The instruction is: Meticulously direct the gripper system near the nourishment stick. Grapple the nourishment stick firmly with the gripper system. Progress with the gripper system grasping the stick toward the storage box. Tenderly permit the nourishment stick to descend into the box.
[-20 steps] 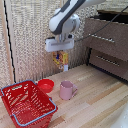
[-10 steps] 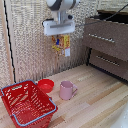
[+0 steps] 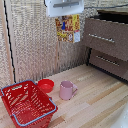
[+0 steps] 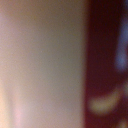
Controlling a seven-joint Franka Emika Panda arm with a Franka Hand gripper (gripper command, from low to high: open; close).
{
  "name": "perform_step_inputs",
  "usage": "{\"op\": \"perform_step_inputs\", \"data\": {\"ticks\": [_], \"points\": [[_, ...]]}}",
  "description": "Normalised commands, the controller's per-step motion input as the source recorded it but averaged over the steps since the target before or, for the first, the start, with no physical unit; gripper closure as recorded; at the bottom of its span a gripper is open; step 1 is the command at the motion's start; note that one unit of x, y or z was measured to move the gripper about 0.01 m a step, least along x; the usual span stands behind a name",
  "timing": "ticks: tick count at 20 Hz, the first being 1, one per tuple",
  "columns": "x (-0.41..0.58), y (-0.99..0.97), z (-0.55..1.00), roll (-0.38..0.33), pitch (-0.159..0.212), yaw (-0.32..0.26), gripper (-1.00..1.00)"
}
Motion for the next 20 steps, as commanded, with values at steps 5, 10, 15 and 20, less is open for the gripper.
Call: {"op": "perform_step_inputs", "data": {"ticks": [5,10,15,20], "points": [[-0.359,0.70,0.23,0.000,0.000,0.045,1.00],[-0.334,0.77,0.15,0.002,0.000,0.028,1.00],[-0.289,0.87,0.03,0.021,-0.003,0.003,1.00],[-0.161,0.95,-0.13,0.002,-0.014,0.000,1.00]]}}
